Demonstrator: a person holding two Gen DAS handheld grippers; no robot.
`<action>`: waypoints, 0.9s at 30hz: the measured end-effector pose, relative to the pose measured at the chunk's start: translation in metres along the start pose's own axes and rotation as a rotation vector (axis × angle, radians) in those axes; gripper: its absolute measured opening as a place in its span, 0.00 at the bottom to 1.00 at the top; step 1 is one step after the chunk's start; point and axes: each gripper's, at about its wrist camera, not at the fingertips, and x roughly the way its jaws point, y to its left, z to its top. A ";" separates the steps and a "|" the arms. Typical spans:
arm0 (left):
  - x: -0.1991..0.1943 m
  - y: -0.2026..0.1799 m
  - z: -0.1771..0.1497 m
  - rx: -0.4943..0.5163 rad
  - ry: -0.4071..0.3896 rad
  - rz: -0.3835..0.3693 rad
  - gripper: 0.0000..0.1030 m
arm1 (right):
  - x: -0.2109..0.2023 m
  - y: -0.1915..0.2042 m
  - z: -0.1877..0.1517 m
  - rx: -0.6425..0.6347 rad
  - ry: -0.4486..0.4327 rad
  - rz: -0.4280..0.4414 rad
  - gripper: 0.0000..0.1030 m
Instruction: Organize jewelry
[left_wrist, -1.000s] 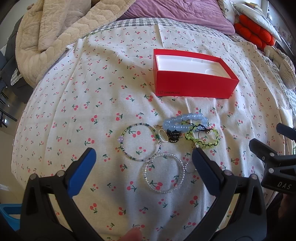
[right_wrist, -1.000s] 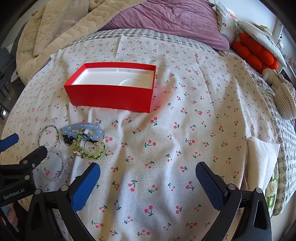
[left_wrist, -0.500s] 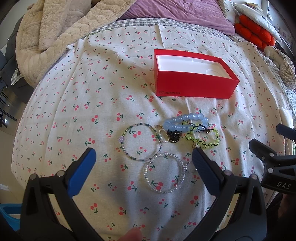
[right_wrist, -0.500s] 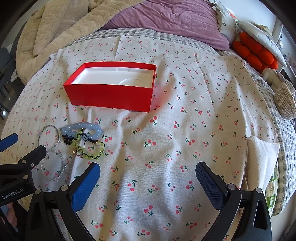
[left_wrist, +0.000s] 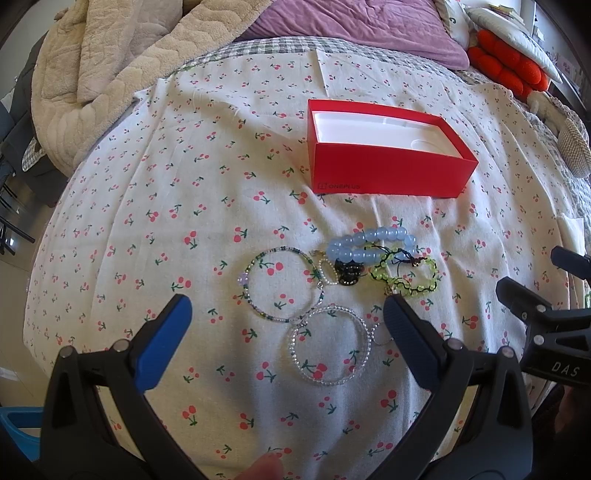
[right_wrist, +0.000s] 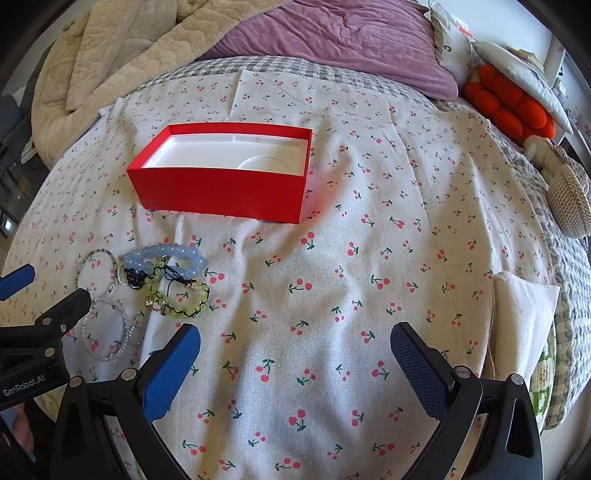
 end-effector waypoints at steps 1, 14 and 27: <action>0.000 0.001 0.000 0.001 -0.001 0.001 1.00 | 0.000 0.000 0.000 0.000 -0.001 0.000 1.00; 0.005 0.019 0.001 0.017 0.000 -0.047 1.00 | 0.007 -0.002 0.002 0.008 0.013 0.034 1.00; 0.026 0.054 0.009 -0.001 0.012 -0.201 0.85 | 0.044 0.010 0.007 0.033 0.084 0.234 0.81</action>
